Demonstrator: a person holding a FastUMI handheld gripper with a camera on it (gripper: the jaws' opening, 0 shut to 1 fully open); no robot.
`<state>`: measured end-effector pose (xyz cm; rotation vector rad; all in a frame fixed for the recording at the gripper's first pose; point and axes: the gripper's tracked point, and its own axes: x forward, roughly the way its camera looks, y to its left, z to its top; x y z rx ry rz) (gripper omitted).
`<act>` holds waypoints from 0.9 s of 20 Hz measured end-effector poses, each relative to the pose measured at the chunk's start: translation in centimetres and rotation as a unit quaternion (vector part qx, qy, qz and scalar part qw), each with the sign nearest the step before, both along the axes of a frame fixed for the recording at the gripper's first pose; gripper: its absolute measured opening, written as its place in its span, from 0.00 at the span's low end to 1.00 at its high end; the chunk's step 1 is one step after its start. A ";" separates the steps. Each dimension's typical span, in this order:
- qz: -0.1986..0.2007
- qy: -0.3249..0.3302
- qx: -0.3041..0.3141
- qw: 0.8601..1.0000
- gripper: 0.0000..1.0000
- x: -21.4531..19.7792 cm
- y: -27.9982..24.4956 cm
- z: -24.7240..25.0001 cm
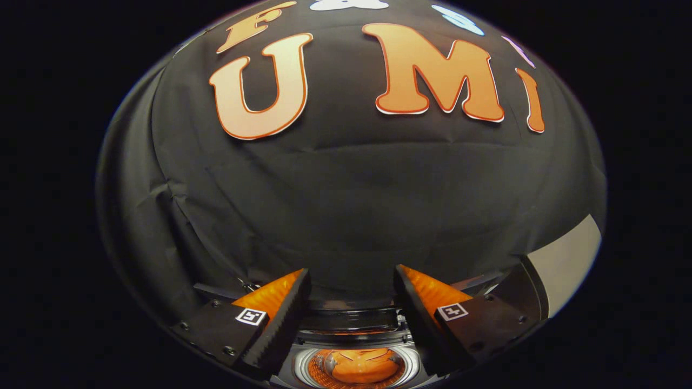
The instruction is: Put the clothes into the washing machine and then close the washing machine lid.
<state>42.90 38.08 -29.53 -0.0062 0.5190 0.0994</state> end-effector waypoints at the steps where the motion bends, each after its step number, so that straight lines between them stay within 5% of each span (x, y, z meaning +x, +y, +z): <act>1: 0.002 0.002 -0.008 1.000 0.99 -0.4 0.2 0.0; 18: 0.011 -0.057 -0.026 0.998 1.00 -10.3 -0.7 -0.1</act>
